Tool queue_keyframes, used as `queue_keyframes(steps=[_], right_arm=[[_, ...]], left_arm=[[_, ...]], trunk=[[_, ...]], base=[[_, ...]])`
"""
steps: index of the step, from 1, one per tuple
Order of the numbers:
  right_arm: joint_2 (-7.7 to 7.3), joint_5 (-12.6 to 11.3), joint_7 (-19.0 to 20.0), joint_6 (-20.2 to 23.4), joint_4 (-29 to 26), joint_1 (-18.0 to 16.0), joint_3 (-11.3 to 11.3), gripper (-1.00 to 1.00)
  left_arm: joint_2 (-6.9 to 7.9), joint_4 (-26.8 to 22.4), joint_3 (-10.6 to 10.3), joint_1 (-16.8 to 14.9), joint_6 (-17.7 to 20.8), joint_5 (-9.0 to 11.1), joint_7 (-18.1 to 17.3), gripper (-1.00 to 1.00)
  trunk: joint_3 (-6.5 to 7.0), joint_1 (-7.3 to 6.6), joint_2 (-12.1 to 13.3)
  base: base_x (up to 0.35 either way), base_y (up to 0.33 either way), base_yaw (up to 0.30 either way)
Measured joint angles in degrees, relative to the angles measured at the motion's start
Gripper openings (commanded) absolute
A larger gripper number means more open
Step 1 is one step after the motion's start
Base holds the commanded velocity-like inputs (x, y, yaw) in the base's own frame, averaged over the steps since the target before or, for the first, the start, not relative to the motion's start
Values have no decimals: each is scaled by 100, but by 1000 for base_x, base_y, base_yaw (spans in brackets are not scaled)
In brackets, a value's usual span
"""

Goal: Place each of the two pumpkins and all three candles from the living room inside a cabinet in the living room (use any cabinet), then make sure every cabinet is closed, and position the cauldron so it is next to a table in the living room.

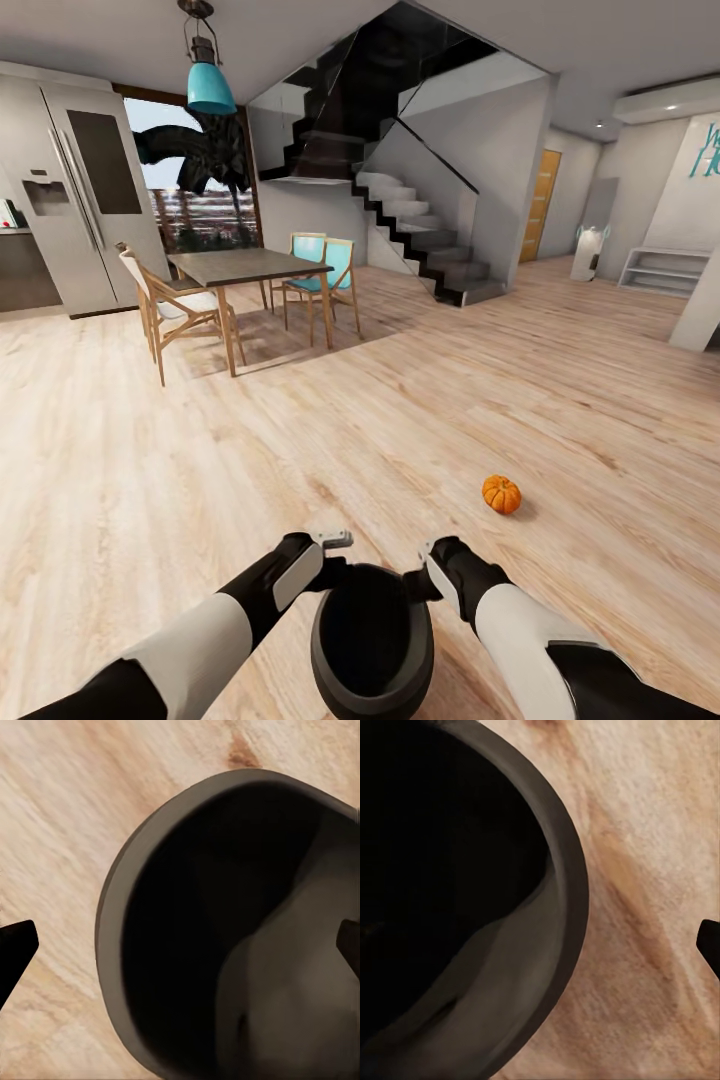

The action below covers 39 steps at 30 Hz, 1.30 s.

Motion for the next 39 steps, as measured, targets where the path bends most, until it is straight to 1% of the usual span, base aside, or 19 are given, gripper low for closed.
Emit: queue_keyframes(steps=[1,9,12,17,22,33,35,36,38,39], right_arm=[[0,0,0,-2,-9,-3,-7,100],[0,-15,0,-14,-61,-28,-25,100],[0,-16,-2,-126,-129,-32,-30,100],[-1,-24,-67,-257,-312,-41,-41,100],[-2,-39,-96,-278,-350,-68,-50,100],[-2,-49,-100,-283,-359,-81,-53,100],[-2,-51,-98,-277,-384,-84,-53,100],[-2,-51,-98,-269,-412,-85,-53,100],[-2,-51,-97,-246,-522,-86,-53,100],[-2,-50,-95,-237,-583,-87,-53,100]], left_arm=[[-7,0,-3,-1,23,19,0,100],[0,13,26,-2,225,52,10,100],[8,14,34,-11,250,51,-15,100],[23,17,23,-26,211,4,-136,100],[39,23,20,-34,207,-18,-199,100],[36,24,5,-51,158,-38,-179,100],[39,23,-2,-80,70,-54,-179,100],[40,23,-3,-99,15,-82,-178,100],[47,27,-1,-149,-169,-271,-176,100],[49,37,12,-169,-258,-424,-175,100]], trunk=[[0,0,0],[-177,21,-10],[-243,29,-14],[-354,42,-21],[-465,55,-28],[-709,83,-43],[-753,88,-45],[-775,91,-47],[-820,96,-49],[-842,98,-51]], base=[[0,0,0],[0,0,0],[0,0,0],[0,0,0],[0,0,0],[0,0,0],[0,0,0],[0,0,0],[0,0,0],[0,0,0]])
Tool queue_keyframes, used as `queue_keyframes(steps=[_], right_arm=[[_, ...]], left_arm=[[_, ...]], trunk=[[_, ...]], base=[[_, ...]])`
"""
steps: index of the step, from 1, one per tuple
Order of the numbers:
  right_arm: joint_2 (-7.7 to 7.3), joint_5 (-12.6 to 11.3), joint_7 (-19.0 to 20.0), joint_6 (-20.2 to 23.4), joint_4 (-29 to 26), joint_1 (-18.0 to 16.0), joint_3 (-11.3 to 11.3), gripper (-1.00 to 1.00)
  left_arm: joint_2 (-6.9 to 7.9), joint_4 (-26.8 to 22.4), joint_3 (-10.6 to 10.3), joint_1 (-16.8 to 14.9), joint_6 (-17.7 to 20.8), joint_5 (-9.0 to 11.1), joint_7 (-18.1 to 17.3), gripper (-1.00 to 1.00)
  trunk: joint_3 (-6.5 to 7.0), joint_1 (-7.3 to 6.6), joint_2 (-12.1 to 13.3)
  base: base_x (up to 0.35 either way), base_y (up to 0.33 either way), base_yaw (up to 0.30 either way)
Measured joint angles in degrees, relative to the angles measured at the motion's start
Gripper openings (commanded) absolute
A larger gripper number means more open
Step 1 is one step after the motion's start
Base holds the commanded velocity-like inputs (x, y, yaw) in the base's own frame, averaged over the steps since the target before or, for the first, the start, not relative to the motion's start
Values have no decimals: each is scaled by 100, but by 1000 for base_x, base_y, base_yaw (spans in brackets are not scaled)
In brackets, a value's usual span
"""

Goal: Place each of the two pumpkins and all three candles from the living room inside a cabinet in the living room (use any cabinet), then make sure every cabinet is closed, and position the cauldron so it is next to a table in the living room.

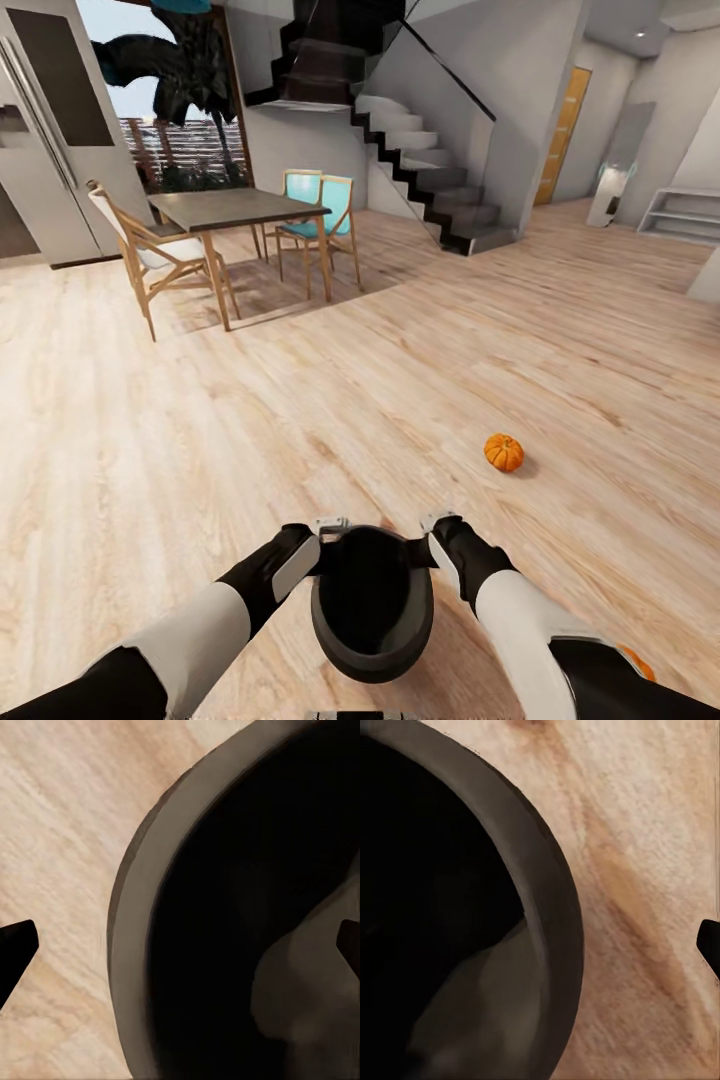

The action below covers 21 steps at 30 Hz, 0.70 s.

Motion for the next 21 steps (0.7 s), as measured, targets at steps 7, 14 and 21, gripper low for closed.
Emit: queue_keyframes(steps=[7,14,21], right_arm=[[0,1,6,14,-104,-4,-4,100],[-1,5,6,22,-297,-8,-9,100],[-1,8,4,25,-380,-9,-13,100]], left_arm=[[-24,54,8,-30,-179,-278,20,100],[-32,64,-1,-35,-214,-321,34,100],[-27,66,-1,-36,-220,-326,33,100]], trunk=[[-155,18,-9],[-311,36,-19],[-466,54,-28]], base=[[0,0,0],[0,0,0],[0,0,0]])
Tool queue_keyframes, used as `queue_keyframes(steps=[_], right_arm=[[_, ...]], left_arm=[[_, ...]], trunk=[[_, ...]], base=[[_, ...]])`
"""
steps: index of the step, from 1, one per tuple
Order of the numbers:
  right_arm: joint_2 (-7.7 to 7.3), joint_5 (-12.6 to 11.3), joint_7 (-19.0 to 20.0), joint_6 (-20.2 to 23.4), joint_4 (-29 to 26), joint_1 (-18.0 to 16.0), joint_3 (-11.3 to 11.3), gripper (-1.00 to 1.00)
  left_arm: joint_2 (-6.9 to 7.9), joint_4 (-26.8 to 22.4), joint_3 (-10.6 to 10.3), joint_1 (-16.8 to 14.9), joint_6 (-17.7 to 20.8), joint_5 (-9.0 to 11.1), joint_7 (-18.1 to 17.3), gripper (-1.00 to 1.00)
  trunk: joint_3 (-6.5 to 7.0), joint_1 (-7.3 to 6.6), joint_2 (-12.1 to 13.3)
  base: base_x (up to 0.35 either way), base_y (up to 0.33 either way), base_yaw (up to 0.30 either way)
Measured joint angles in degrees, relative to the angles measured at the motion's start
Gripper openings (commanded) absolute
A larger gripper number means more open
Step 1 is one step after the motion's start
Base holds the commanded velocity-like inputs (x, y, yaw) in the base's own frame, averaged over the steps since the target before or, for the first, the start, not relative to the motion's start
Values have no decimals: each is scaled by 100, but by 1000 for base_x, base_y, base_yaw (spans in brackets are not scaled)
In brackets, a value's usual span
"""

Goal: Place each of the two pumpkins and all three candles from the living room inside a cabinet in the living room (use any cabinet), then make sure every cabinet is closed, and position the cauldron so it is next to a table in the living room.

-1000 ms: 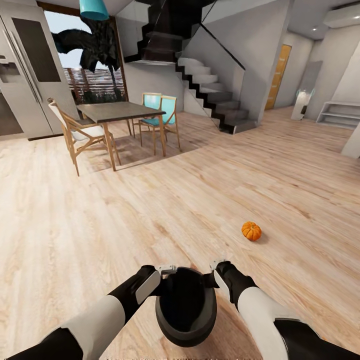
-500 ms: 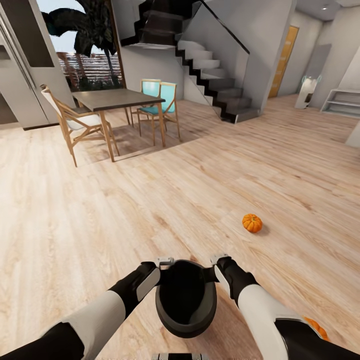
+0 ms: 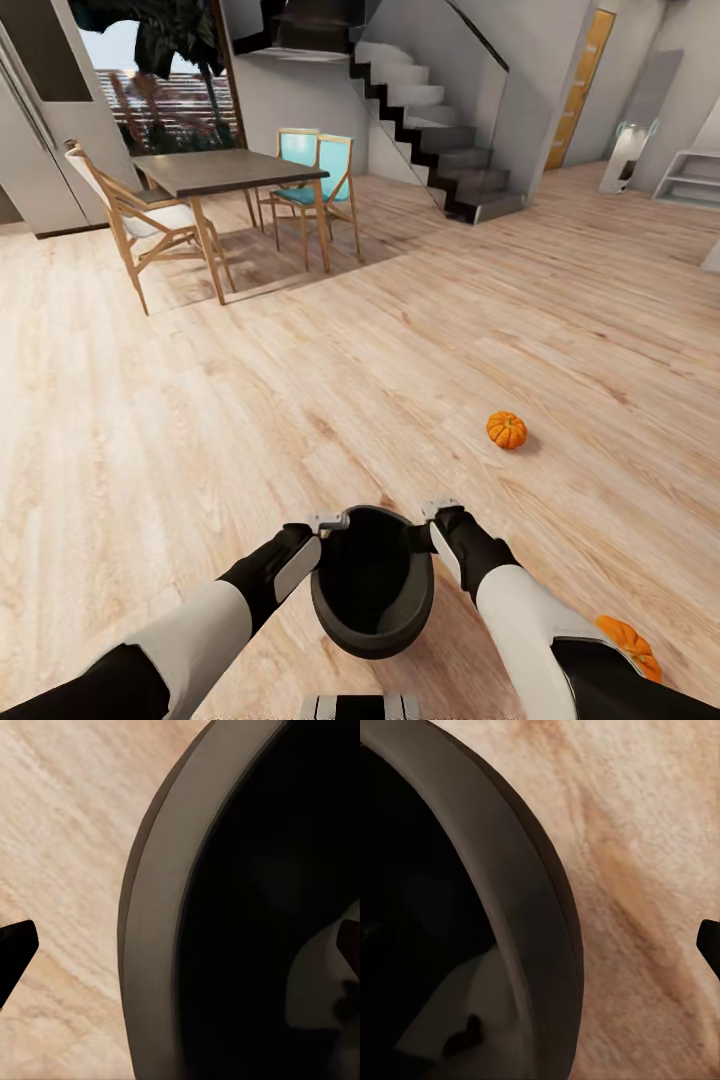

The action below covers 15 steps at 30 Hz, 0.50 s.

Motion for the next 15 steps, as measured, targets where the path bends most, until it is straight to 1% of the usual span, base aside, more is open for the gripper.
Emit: queue_keyframes(steps=[15], right_arm=[[0,0,-5,1,-13,3,-1,100]], left_arm=[[20,0,19,0,3,1,-37,100]], trunk=[[-333,39,-20]], base=[[0,0,0]])
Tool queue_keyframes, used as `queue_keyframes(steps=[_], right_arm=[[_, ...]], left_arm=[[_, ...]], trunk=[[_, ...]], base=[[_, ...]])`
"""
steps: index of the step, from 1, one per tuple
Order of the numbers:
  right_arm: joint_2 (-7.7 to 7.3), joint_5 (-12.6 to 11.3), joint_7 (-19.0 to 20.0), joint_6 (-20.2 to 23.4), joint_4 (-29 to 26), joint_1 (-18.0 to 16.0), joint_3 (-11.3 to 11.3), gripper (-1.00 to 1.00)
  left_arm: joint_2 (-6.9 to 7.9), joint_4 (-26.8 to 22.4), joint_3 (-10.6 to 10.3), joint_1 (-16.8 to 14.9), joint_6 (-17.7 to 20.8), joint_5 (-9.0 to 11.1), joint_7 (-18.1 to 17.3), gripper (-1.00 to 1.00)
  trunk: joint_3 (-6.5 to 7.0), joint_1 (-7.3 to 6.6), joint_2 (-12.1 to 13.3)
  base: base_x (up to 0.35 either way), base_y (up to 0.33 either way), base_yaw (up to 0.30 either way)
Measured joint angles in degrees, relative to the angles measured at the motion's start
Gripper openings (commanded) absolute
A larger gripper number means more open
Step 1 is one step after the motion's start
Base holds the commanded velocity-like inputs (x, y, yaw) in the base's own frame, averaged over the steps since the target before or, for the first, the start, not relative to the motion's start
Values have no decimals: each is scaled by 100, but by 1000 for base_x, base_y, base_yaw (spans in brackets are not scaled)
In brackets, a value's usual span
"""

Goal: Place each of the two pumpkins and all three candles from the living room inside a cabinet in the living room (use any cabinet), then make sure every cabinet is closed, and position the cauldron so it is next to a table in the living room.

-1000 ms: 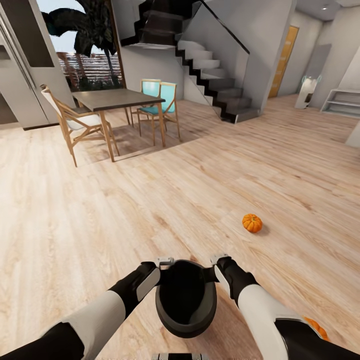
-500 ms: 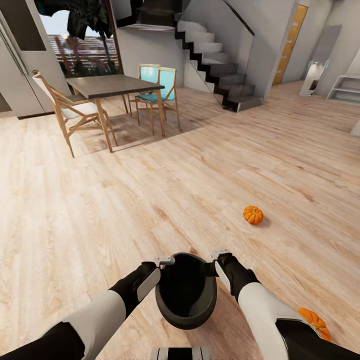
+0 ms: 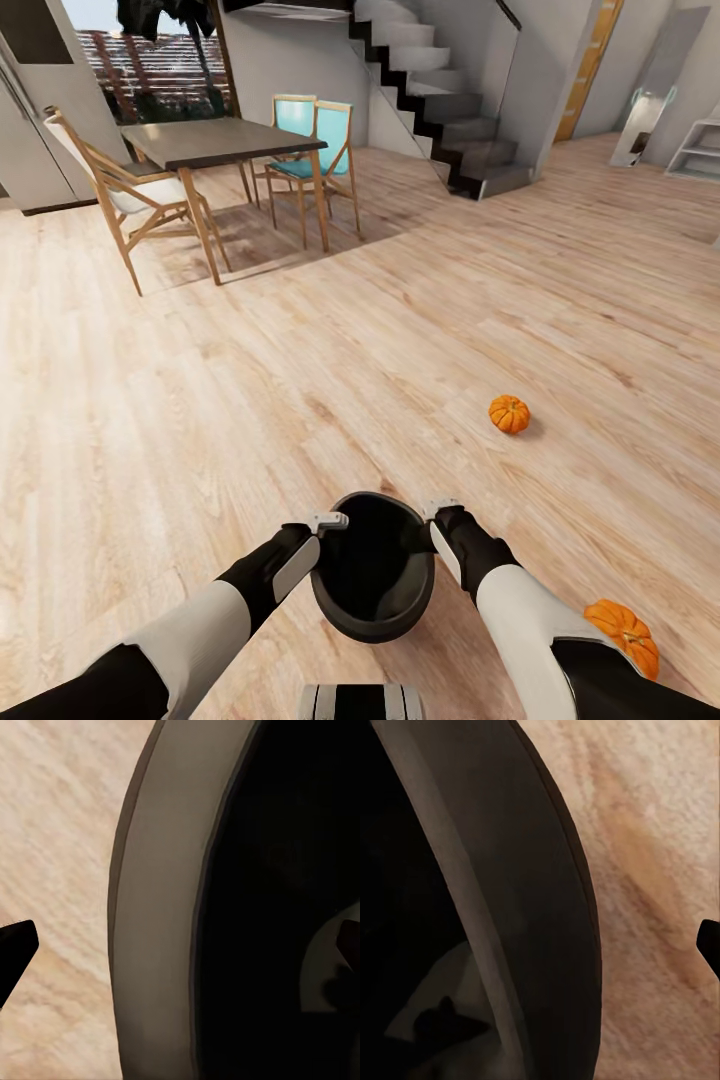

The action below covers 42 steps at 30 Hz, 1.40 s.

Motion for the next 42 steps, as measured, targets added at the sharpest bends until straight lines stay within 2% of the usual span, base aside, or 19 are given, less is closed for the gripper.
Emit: queue_keyframes(steps=[19,20,23,24,26,32,34,35,42], right_arm=[[0,-2,0,15,0,-3,0,100],[0,-1,0,17,0,-3,0,-100],[0,-5,0,23,0,-3,1,-100],[-2,92,-5,29,-1,-4,4,-100],[-1,98,5,30,-4,-7,5,-100],[0,90,9,30,-52,-8,1,-100],[-3,192,-6,39,-82,-5,6,-100],[-3,163,-6,38,-84,-2,7,-100],[-2,133,-3,39,-99,3,4,-100]], left_arm=[[28,6,40,44,-40,3,-20,100],[28,7,39,44,-49,2,-20,-100],[30,18,39,44,-63,-20,-18,-100],[30,34,35,43,-62,-75,-12,-100],[28,46,41,42,-98,38,-35,-100],[15,55,25,51,-235,158,-60,-100],[33,61,25,52,-245,111,-52,-100],[38,65,25,51,-229,33,-37,-100],[44,67,39,53,-247,41,-38,-100]], trunk=[[-1,0,0],[-1,0,0],[-1,0,0],[0,-1,-1],[1,-2,-1],[1,-2,-1],[1,-2,-1],[0,-2,-1],[0,-1,-1]], base=[[0,0,0],[0,0,0],[0,0,0],[0,0,0],[0,0,0],[0,0,0],[0,0,0],[0,0,0],[0,0,0]])
